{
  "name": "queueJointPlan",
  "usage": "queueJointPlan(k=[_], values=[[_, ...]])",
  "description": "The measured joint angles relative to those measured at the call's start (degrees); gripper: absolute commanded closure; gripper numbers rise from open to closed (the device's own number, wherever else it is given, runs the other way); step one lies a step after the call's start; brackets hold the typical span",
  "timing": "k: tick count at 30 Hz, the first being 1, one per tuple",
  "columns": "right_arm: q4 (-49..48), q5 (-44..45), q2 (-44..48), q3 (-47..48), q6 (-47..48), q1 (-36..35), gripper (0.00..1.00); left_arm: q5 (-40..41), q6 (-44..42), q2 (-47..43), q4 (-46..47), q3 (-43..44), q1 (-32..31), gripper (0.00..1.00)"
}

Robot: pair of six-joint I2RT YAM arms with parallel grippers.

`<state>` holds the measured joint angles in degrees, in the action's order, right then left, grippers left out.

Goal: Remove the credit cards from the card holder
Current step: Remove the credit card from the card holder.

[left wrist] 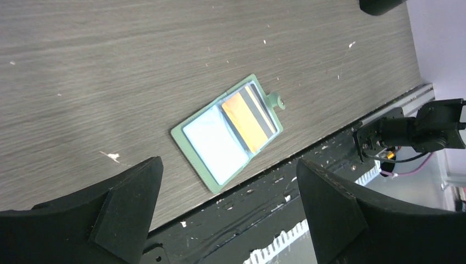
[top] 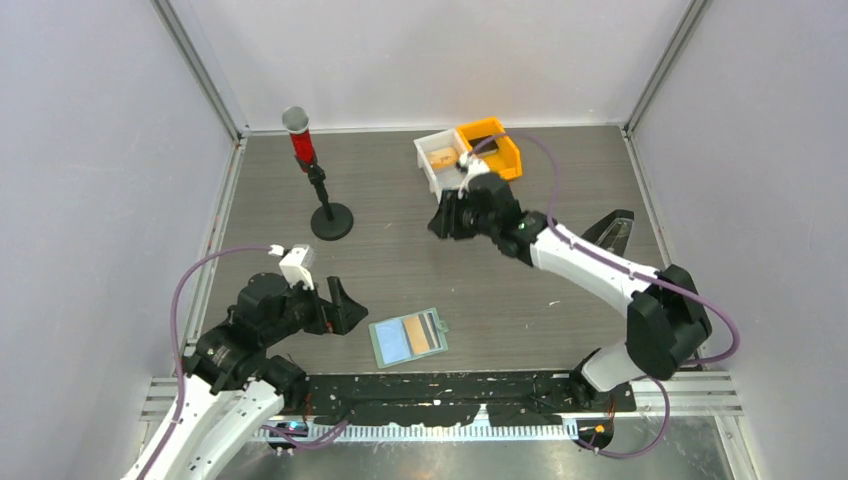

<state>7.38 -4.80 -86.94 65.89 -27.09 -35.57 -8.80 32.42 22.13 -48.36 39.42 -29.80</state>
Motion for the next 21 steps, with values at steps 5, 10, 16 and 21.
queueJointPlan(k=[5, 10, 16, 21], values=[[-0.52, -0.46, 5.60, -13.57, -1.40, -8.39, 0.55, -3.30, 3.74, 1.73, 4.92, -5.11, 0.00, 0.12], [-2.71, -1.57, 9.11, -23.28, -4.94, -14.43, 0.56, -5.62, 7.76, 4.70, 10.58, -11.65, 0.00, 0.23], [-6.84, -1.99, 10.84, -28.35, -8.87, -19.96, 0.56, -6.27, 10.88, 10.16, 17.05, -18.34, 0.00, 0.41], [-9.55, -2.16, 10.82, -29.14, -10.69, -23.12, 0.56, -6.97, 12.31, 14.73, 22.32, -21.90, 0.00, 0.60]])
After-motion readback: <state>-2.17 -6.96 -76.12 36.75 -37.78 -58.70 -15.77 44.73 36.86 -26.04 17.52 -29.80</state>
